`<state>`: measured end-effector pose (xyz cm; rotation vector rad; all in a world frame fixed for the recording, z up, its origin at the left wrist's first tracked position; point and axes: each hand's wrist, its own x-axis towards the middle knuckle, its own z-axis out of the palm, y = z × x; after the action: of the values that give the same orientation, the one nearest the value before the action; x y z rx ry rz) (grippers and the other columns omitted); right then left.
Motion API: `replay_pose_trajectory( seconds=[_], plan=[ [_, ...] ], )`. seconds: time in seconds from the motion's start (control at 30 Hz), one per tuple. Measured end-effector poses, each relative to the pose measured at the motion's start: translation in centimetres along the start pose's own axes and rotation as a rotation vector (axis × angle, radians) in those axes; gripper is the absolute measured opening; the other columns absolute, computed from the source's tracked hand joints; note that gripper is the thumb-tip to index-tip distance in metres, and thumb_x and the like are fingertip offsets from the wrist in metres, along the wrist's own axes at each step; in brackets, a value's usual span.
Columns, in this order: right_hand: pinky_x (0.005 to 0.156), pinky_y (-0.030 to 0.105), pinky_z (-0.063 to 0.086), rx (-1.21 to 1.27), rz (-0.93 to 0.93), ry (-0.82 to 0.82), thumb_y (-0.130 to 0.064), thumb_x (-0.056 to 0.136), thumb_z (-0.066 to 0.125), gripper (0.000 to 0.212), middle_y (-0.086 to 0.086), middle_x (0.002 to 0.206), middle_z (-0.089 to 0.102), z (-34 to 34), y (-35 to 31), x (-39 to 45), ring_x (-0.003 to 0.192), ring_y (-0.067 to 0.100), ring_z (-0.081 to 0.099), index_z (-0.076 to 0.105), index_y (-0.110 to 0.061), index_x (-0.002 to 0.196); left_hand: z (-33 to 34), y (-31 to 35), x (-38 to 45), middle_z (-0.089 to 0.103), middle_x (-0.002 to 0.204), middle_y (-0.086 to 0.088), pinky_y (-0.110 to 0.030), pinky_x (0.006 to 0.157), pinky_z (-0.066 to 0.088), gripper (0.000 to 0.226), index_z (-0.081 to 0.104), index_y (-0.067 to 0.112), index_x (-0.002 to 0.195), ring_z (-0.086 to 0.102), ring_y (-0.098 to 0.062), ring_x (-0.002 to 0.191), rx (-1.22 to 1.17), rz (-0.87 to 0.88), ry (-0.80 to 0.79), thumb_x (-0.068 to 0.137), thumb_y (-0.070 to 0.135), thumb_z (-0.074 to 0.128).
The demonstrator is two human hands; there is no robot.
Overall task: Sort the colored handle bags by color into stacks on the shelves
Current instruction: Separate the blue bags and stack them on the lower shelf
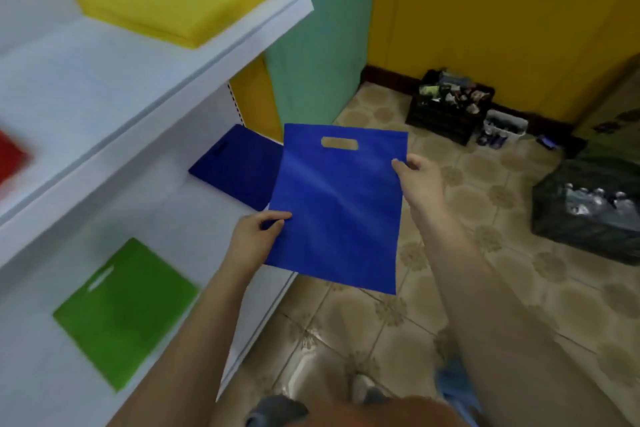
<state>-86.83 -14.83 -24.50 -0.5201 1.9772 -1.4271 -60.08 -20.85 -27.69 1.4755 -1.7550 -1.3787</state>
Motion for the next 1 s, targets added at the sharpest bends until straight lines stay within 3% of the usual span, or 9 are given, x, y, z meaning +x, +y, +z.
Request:
replay_pose_trajectory(
  seconds=[0.17, 0.23, 0.33, 0.4, 0.47, 0.6, 0.7, 0.83, 1.0],
  plan=[
    [0.065, 0.041, 0.048, -0.194, 0.024, -0.063, -0.024, 0.095, 0.055, 0.026, 0.017, 0.085, 0.068, 3.5, 3.0, 5.0, 0.076, 0.035, 0.063, 0.066, -0.006, 0.08, 0.5, -4.8, 5.1, 0.069, 0.115, -0.006, -0.037, 0.093, 0.054, 0.062, 0.04, 0.022, 0.148, 0.066, -0.019, 0.103, -0.051, -0.154, 0.076, 0.093, 0.001, 0.058],
    [0.064, 0.039, 0.046, -0.243, 0.039, -0.082, -0.026, 0.096, 0.054, 0.027, 0.014, 0.083, 0.069, 5.8, 3.6, 7.1, 0.071, 0.032, 0.062, 0.067, -0.011, 0.077, 0.2, -6.2, 7.7, 0.068, 0.105, -0.006, -0.034, 0.088, 0.053, 0.057, 0.044, 0.016, 0.145, 0.066, -0.02, 0.096, 0.009, -0.225, 0.138, 0.092, 0.003, 0.059],
    [0.061, 0.039, 0.05, -0.317, 0.036, -0.114, -0.026, 0.098, 0.051, 0.03, 0.005, 0.07, 0.062, 9.8, 3.4, 9.8, 0.059, 0.017, 0.059, 0.065, -0.012, 0.076, -0.6, -7.7, 11.6, 0.068, 0.096, -0.005, -0.028, 0.074, 0.048, 0.015, 0.069, 0.013, 0.1, 0.064, -0.022, 0.089, 0.084, -0.291, 0.135, 0.092, 0.007, 0.057],
    [0.064, 0.045, 0.055, -0.359, 0.043, -0.146, -0.025, 0.1, 0.049, 0.029, 0.012, 0.079, 0.065, 11.9, 3.0, 11.5, 0.058, 0.018, 0.064, 0.066, -0.003, 0.092, -0.9, -8.2, 13.7, 0.066, 0.085, -0.001, -0.03, 0.074, 0.049, 0.019, 0.065, 0.02, 0.079, 0.063, -0.022, 0.084, 0.01, -0.367, 0.136, 0.094, 0.01, 0.057],
    [0.072, 0.049, 0.057, -0.398, 0.041, -0.195, -0.024, 0.101, 0.048, 0.03, 0.016, 0.091, 0.069, 13.8, 2.4, 13.2, 0.062, 0.017, 0.067, 0.065, 0.001, 0.104, -1.3, -8.3, 15.2, 0.066, 0.095, 0.001, -0.024, 0.073, 0.05, 0.016, 0.069, 0.019, 0.092, 0.062, -0.016, 0.084, -0.105, -0.437, 0.184, 0.097, 0.011, 0.056],
    [0.075, 0.04, 0.056, -0.549, -0.04, -0.335, -0.023, 0.101, 0.048, 0.03, 0.013, 0.083, 0.069, 17.6, 1.3, 17.5, 0.061, 0.009, 0.064, 0.067, 0.0, 0.097, -2.1, -9.5, 17.5, 0.062, 0.122, -0.004, -0.028, 0.086, 0.048, 0.031, 0.062, 0.005, 0.128, 0.061, -0.02, 0.102, -0.159, -0.54, 0.227, 0.098, 0.014, 0.056],
    [0.076, 0.042, 0.056, -0.574, -0.095, -0.465, -0.017, 0.097, 0.054, 0.024, 0.018, 0.093, 0.071, 21.2, 1.3, 20.8, 0.076, 0.022, 0.069, 0.069, 0.002, 0.096, -1.9, -11.1, 18.2, 0.061, 0.129, -0.012, -0.034, 0.093, 0.05, 0.034, 0.06, 0.003, 0.129, 0.061, -0.025, 0.108, -0.155, -0.65, 0.235, 0.096, 0.011, 0.059],
    [0.081, 0.04, 0.055, -0.539, -0.117, -0.693, -0.016, 0.097, 0.057, 0.022, 0.016, 0.097, 0.068, 28.0, 1.6, 25.0, 0.083, 0.024, 0.063, 0.067, 0.0, 0.108, -0.6, -13.1, 19.9, 0.061, 0.127, -0.014, -0.035, 0.082, 0.053, 0.032, 0.061, 0.002, 0.126, 0.06, -0.025, 0.101, -0.256, -0.738, 0.347, 0.095, 0.009, 0.061],
    [0.098, 0.018, 0.035, -0.592, -0.197, -0.894, -0.029, 0.099, 0.055, 0.058, 0.006, 0.153, 0.034, 33.0, 4.7, 27.3, 0.134, 0.022, 0.039, 0.031, -0.013, 0.149, 0.3, -15.0, 23.7, 0.057, 0.124, -0.012, -0.033, 0.06, 0.055, 0.03, 0.059, 0.008, 0.125, 0.059, -0.03, 0.108, -0.598, -0.818, 0.587, 0.095, 0.006, 0.061]
  ],
)
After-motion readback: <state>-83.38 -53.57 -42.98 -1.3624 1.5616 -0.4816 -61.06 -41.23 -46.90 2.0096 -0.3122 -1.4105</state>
